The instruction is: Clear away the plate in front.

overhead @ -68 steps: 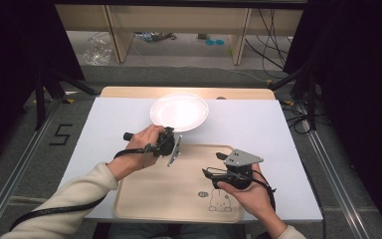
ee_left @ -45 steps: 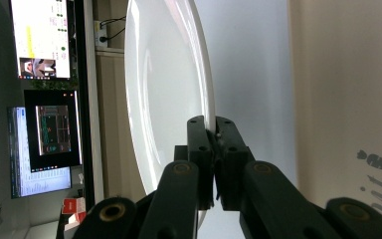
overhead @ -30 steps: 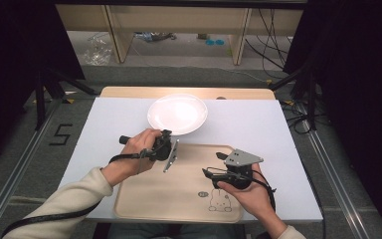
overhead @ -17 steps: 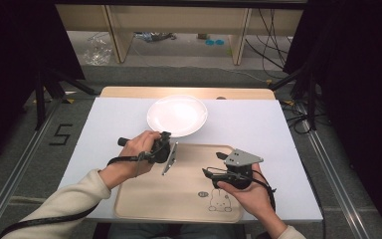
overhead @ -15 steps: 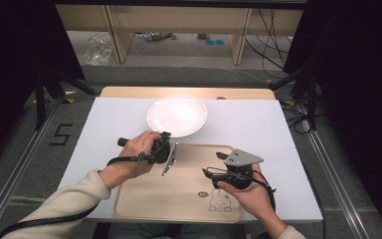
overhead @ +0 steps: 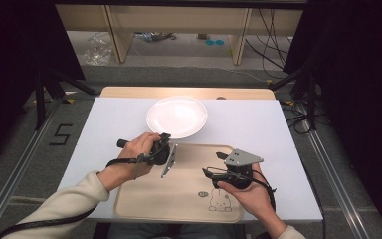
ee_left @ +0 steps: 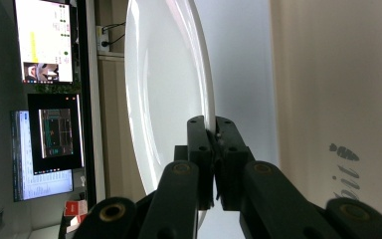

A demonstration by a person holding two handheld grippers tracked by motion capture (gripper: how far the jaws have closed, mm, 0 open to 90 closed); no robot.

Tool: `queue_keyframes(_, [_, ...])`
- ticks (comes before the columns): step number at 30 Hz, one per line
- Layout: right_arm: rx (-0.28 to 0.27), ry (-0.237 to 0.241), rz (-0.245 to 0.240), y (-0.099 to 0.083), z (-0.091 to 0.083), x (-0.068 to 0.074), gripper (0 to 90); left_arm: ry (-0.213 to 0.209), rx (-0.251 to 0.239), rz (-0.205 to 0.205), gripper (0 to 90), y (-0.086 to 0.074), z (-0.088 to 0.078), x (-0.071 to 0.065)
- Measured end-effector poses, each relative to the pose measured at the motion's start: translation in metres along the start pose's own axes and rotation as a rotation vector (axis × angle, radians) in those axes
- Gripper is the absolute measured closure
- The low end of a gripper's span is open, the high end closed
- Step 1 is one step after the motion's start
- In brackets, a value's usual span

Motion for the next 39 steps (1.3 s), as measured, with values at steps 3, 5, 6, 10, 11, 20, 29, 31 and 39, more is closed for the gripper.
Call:
queue_keyframes(3, [0.012, -0.002, -0.003, -0.001, -0.001, 0.000, 28.3, 0.003, -0.001, 0.004, 87.1, 0.001, -0.002, 0.000])
queue_keyframes(5, [-0.003, 0.001, -0.001, 0.000, 0.000, 0.000, 28.3, 0.003, -0.002, 0.003, 87.2, 0.001, -0.003, -0.001])
queue_keyframes(6, [-0.003, 0.000, -0.001, 0.001, 0.000, 0.000, 28.2, 0.004, -0.005, 0.004, 87.1, 0.002, -0.003, -0.001])
queue_keyframes(10, [0.011, -0.002, -0.001, 0.000, -0.001, 0.000, 28.2, 0.005, -0.008, 0.004, 87.2, 0.003, -0.006, -0.001])
queue_keyframes(11, [-0.002, -0.001, 0.001, 0.000, 0.000, 0.000, 28.2, 0.005, -0.008, 0.005, 87.2, 0.003, -0.006, -0.001])
queue_keyframes(20, [-0.006, -0.003, 0.004, 0.001, -0.001, -0.001, 28.2, 0.004, -0.013, 0.001, 87.2, 0.004, -0.010, -0.004])
queue_keyframes(29, [-0.011, -0.014, 0.002, 0.002, -0.001, -0.003, 28.1, 0.004, -0.014, 0.006, 87.2, 0.005, -0.016, -0.004])
queue_keyframes(31, [-0.011, -0.013, 0.003, 0.002, -0.001, -0.003, 28.1, 0.004, -0.015, 0.006, 87.2, 0.005, -0.017, -0.005])
queue_keyframes(39, [-0.017, -0.020, 0.006, 0.002, -0.002, -0.003, 28.1, 0.002, -0.021, 0.007, 87.2, 0.006, -0.022, -0.008])
Point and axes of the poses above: each handheld gripper's, and its own axes: z roughly forward along the jaws, y roughly out of its top, x roughly to its left, the point moved 9 cm from there along z, roughly forward along the jaws, and after that the axes turned 1 degree about y, right-handed, at the moved point
